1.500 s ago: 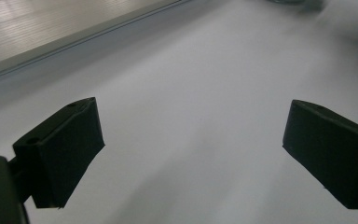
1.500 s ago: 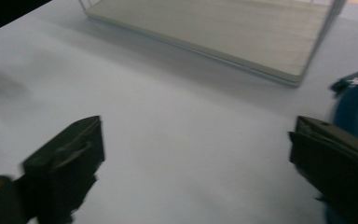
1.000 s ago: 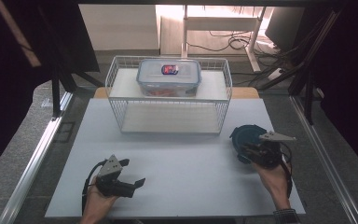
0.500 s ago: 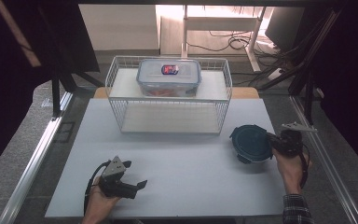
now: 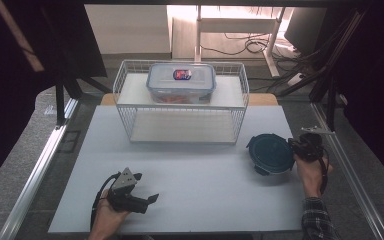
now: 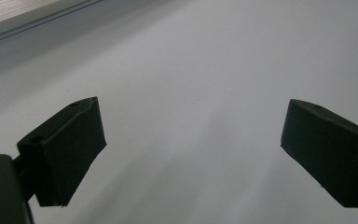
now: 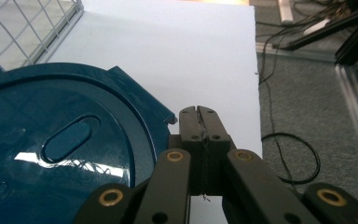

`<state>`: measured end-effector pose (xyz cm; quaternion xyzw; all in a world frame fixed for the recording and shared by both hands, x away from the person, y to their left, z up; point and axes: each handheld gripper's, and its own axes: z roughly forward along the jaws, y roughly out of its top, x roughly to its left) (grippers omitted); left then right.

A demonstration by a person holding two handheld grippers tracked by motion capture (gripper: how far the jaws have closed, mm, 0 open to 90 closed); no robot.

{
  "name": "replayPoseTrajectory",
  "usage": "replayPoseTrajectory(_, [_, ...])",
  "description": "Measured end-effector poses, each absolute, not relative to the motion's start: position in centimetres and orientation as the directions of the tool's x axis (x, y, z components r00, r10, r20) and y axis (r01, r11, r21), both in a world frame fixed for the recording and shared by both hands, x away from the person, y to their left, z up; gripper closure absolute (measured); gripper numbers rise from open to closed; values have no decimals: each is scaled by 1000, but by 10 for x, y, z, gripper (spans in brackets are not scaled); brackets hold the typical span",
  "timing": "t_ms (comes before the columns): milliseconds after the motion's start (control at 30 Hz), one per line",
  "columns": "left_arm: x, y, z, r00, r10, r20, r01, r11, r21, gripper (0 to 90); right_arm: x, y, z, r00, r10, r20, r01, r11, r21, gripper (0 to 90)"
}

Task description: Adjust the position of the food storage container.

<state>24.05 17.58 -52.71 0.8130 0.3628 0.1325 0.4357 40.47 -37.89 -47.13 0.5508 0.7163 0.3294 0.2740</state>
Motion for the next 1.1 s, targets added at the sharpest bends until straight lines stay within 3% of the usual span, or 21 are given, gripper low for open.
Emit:
replayPoseTrajectory(633, [241,172,-528,711,698,-90,475,-381,794,59,389,-349,-472,-360,933,-27,597,252,762,899])
replayPoseTrajectory(1100, [241,172,-528,712,697,-89,475,-384,792,60,370,-315,-475,-465,884,52,600,272,752,900])
